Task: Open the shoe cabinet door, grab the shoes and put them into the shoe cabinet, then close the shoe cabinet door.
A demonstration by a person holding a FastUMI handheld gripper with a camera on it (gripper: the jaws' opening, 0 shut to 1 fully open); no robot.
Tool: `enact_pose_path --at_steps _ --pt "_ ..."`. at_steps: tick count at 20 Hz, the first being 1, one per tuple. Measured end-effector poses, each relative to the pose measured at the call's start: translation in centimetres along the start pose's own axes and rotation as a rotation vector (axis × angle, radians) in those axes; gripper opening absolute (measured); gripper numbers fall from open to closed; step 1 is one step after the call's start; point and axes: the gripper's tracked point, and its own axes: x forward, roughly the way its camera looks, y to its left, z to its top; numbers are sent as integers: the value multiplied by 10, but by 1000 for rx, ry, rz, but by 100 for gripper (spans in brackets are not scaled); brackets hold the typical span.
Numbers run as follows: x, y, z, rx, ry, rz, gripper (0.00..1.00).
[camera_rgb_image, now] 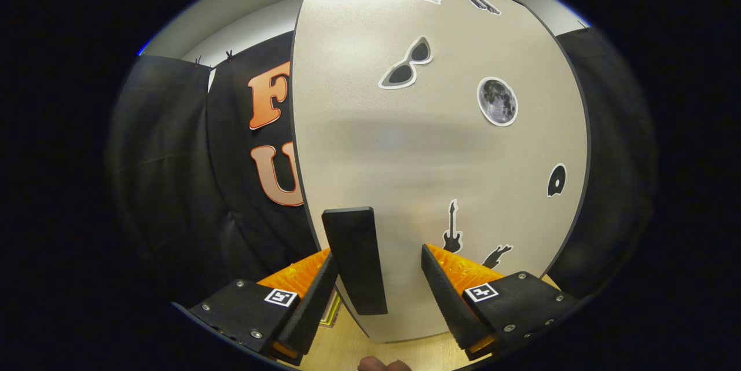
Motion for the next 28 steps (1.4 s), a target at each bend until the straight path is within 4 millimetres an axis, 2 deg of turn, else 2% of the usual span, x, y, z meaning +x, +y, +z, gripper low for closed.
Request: enact_pose_path --at_steps 12,16,21,25,28 --pt "6 -2 0 -22 -19 -24 89" --pt "-1 1 5 20 -13 2 89" --pt "-41 -2 13 -36 -49 -15 89" --pt "-87 -16 -3 -73 -29 -65 89" --pt "-123 -36 -13 -108 -13 -112 89"
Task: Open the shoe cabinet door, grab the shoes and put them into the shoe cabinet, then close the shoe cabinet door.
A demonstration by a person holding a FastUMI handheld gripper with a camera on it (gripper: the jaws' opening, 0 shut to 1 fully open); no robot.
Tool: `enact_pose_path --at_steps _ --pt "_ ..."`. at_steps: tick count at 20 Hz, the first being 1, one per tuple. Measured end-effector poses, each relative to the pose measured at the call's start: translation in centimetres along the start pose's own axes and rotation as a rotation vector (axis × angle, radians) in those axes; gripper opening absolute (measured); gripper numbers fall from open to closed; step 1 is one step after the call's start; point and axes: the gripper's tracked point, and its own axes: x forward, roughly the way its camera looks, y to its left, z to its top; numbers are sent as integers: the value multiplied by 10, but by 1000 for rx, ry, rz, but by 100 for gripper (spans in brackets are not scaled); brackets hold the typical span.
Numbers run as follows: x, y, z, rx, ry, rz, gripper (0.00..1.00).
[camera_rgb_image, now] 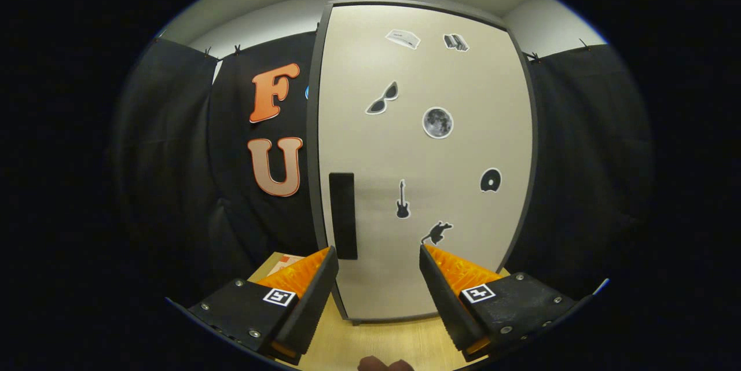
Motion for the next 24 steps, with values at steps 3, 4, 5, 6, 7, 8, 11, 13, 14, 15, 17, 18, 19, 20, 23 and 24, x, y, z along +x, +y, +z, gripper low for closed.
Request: enact_pose_path --at_steps 3,4,5,6,7,8,11,13,14,15,17,18,19,20,23,24 --pt "-31 -28 4 4 -24 -50 89" --pt "-42 -36 8 22 -38 -56 89" --pt "-49 -44 12 38 -53 -58 89" --pt "-57 -51 15 48 -66 -58 89" --pt "-67 -59 18 51 -80 -55 89" --pt "-77 -68 20 47 -91 -52 89" --pt "-111 -97 19 41 -104 -39 89" --pt "-139 -112 16 69 -105 -13 89" --pt "-151 -126 14 68 -114 -16 89" --pt "-159 -139 10 60 -118 -26 89" --pt "-177 -153 1 64 -116 -9 89" --pt "-184 -159 -1 72 -116 -5 89" --pt "-190 -165 -2 82 -113 -10 89" --pt "-197 -170 0 94 -121 -11 89" --pt "-209 -183 11 94 -148 -44 89" --pt "-213 -184 13 92 -151 -45 89"
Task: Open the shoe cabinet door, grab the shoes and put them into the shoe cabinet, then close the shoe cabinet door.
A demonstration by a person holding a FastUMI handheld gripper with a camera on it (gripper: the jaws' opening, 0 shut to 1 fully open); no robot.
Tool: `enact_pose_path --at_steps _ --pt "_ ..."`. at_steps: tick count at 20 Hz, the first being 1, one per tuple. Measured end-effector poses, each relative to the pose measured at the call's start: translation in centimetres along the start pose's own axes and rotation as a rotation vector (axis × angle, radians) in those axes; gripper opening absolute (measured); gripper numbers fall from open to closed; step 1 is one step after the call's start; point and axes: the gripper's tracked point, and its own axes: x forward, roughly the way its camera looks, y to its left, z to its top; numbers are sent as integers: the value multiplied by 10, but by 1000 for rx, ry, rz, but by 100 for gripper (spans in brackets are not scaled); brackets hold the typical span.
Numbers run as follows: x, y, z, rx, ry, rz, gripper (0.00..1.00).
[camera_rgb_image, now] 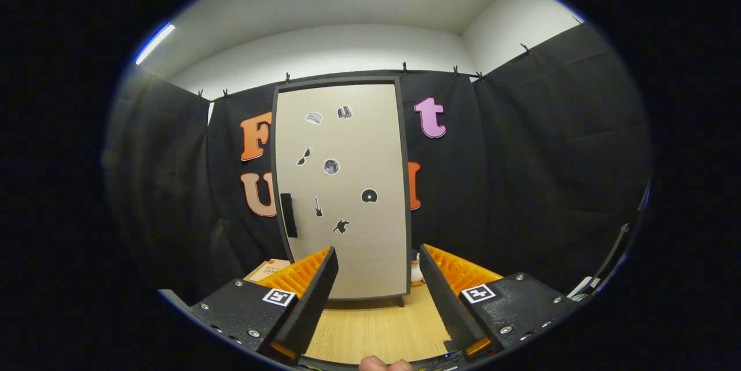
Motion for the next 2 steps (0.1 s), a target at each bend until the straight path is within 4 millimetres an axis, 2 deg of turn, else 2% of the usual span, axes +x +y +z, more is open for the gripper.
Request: enact_pose_path --at_steps 2 --pt "-2 3 4 -6 -8 6 89"
